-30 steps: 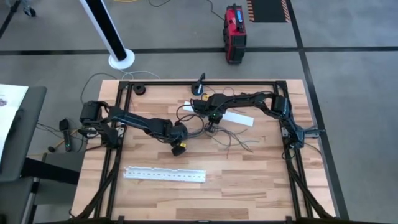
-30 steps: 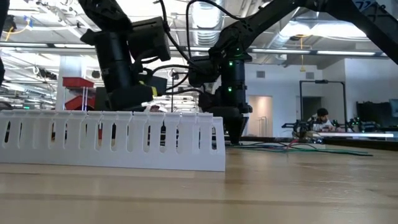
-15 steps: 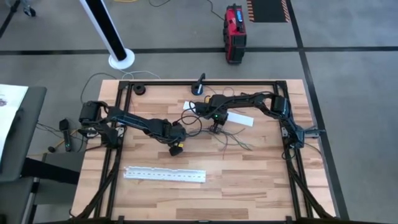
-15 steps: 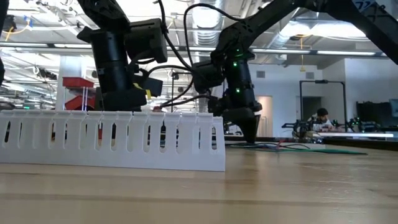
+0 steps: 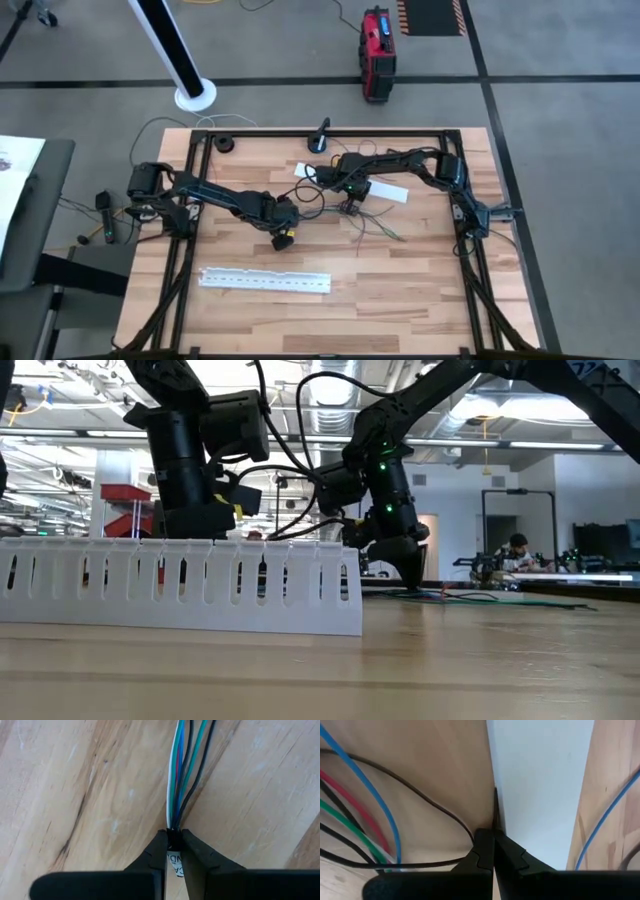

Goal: Ziptie cables
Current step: Wrap the colored cables with the black zip tie

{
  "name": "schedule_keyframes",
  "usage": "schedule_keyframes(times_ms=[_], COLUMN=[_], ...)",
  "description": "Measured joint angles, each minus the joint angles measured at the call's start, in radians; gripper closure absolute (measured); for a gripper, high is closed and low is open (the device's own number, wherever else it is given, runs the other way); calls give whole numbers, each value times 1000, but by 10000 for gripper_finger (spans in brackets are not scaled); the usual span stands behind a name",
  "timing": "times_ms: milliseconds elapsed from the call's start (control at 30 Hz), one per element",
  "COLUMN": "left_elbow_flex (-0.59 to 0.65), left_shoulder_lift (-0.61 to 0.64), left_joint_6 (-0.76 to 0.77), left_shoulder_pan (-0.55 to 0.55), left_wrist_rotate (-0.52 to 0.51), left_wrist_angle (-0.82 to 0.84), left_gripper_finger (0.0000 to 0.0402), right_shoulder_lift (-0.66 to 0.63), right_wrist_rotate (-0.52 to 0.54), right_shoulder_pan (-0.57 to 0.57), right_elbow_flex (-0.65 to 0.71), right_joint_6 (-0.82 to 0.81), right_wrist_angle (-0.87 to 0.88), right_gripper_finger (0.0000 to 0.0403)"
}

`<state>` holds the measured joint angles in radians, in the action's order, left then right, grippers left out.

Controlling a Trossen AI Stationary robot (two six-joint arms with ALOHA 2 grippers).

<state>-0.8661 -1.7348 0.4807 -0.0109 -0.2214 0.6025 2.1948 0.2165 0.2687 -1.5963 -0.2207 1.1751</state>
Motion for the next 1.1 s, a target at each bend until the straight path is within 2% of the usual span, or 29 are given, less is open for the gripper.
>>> schedule_keyframes(times_ms=[433,800,900,1100], left_elbow_flex=[5,15,15,16], left_shoulder_lift=[21,48,49,66], left_joint_6=[-14,-54,-56,-66], left_shoulder_pan=[1,8,8,9], left_wrist_rotate=[-7,-50,-48,-36], left_wrist_angle=[7,15,-3,-29], left_gripper_finger=[373,367,354,314], right_shoulder_lift=[1,1,-6,-31], right_wrist_rotate=[64,69,68,36], right_shoulder_pan=[15,15,10,9], right_elbow_flex=[4,3,3,0], right_joint_6=[-15,9,8,-7], right_wrist_angle=[64,-6,-44,-92], right_gripper_finger=[403,402,388,325])
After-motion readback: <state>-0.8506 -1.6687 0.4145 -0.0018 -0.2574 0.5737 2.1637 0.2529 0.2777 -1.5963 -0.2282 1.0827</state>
